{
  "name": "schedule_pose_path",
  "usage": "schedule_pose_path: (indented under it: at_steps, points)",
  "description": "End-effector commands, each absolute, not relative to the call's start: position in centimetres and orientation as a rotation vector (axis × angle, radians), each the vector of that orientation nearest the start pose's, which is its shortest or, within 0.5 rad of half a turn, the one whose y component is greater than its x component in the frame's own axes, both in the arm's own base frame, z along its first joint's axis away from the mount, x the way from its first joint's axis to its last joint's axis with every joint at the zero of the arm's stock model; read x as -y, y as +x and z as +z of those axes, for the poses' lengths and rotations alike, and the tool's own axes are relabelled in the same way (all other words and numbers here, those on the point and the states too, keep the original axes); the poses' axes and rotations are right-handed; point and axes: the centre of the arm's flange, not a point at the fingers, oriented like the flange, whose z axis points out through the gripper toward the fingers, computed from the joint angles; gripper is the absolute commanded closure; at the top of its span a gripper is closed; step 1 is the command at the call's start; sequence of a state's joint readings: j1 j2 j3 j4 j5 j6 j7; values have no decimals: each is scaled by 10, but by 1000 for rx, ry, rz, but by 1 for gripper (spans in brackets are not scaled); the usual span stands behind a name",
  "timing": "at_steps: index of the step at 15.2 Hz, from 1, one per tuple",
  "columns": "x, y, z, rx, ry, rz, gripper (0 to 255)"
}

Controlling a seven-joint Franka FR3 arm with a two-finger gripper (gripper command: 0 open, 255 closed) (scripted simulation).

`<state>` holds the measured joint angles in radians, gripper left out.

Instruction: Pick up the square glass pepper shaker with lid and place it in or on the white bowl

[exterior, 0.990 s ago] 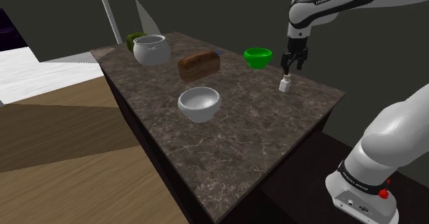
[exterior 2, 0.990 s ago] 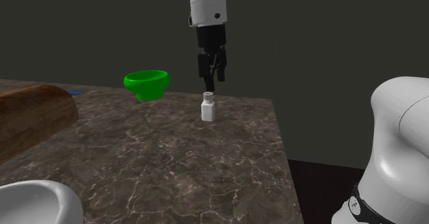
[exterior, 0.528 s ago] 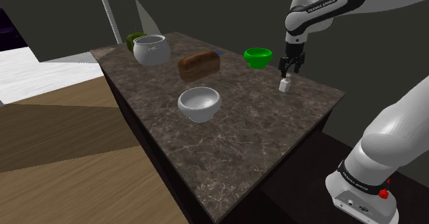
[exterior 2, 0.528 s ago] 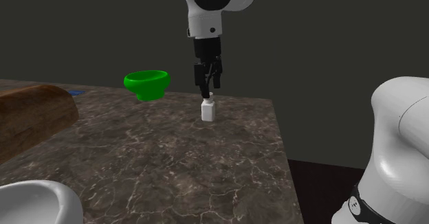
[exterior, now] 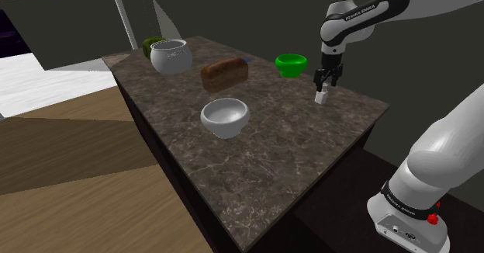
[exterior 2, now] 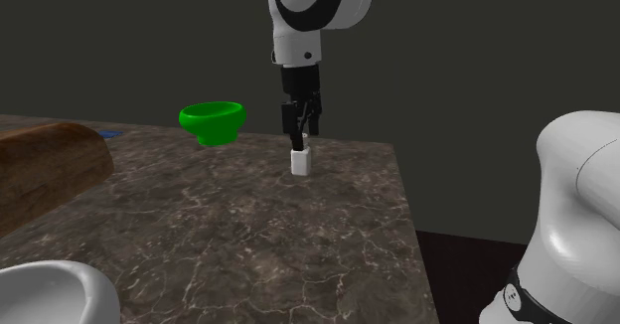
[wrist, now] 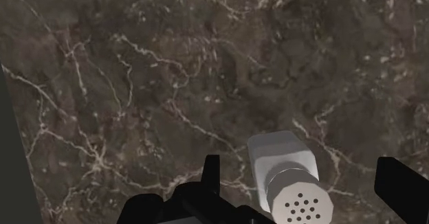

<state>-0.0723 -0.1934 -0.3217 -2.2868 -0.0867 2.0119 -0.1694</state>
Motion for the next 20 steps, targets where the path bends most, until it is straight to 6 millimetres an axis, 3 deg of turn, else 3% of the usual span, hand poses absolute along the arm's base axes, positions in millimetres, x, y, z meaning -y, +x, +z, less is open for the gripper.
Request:
schedule_pose_path:
  at_steps: [1, 2, 3, 12, 20]
  points:
    - [189, 435, 420, -274, -3117, 142, 0]
    - [189, 435, 420, -274, -3117, 142, 0]
    - [189, 435, 420, -274, -3117, 142, 255]
    - [189, 435, 420, -274, -3117, 142, 255]
    - [189, 435, 462, -274, -3117, 142, 255]
